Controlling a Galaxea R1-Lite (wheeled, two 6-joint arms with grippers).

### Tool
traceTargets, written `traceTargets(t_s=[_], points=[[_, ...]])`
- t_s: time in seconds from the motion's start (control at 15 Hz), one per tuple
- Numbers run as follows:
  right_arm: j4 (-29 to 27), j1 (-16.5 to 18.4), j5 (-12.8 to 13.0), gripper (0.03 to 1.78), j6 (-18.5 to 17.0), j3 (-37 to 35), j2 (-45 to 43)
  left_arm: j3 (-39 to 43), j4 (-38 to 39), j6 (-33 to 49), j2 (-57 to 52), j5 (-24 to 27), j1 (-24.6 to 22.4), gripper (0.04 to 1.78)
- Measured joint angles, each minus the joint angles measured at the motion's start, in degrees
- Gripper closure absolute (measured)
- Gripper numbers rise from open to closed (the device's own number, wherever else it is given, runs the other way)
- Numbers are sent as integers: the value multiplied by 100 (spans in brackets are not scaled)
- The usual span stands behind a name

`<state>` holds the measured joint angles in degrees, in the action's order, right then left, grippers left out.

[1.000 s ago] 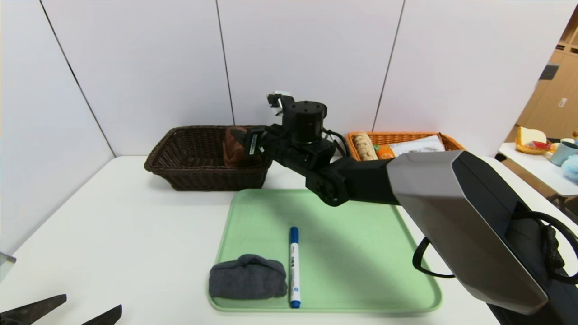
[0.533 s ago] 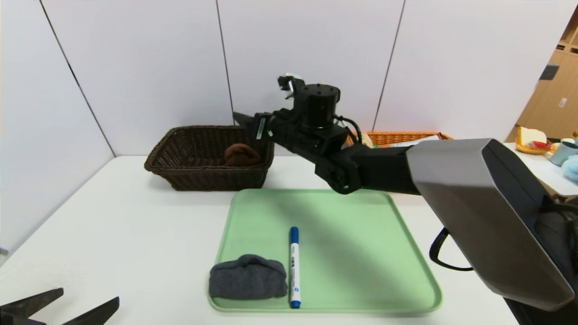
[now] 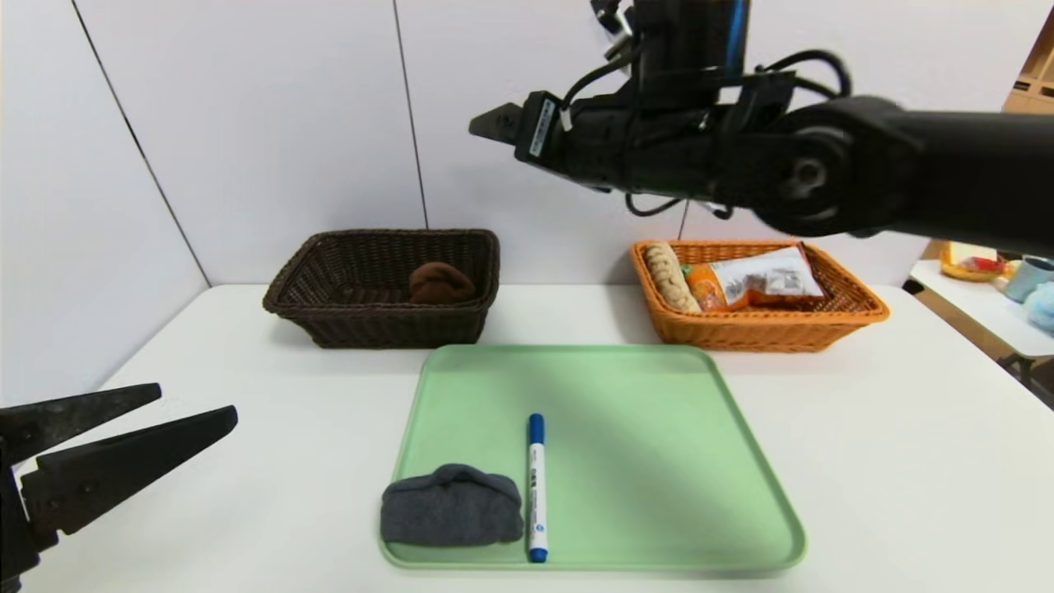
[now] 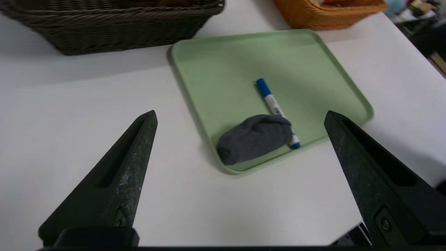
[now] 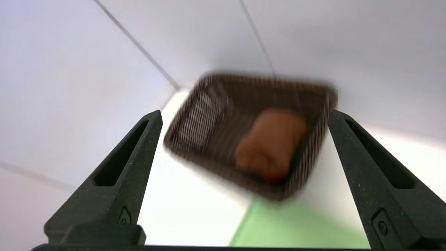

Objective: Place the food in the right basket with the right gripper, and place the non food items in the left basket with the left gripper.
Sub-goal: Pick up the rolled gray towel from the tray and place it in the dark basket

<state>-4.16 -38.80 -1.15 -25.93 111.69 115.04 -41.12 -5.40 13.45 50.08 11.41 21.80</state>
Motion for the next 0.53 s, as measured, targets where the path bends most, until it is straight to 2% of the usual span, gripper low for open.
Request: traceTargets(t_s=[0.13, 0.27, 0.4, 0.53], points=[[-1384, 2, 13, 15, -369, -116, -571, -193, -11, -89, 168, 529, 5, 13], [-2214, 11, 33, 14, -507, -627, -1061, -419, -82, -149, 354, 589, 6, 13], [-2393, 5, 82, 13, -540, -1431, -1563, -551, -280, -424, 527, 811, 11, 13], [-2422, 11, 180, 13, -544, -2239, -2061, -574, -372, -953, 702, 1248, 11, 13]])
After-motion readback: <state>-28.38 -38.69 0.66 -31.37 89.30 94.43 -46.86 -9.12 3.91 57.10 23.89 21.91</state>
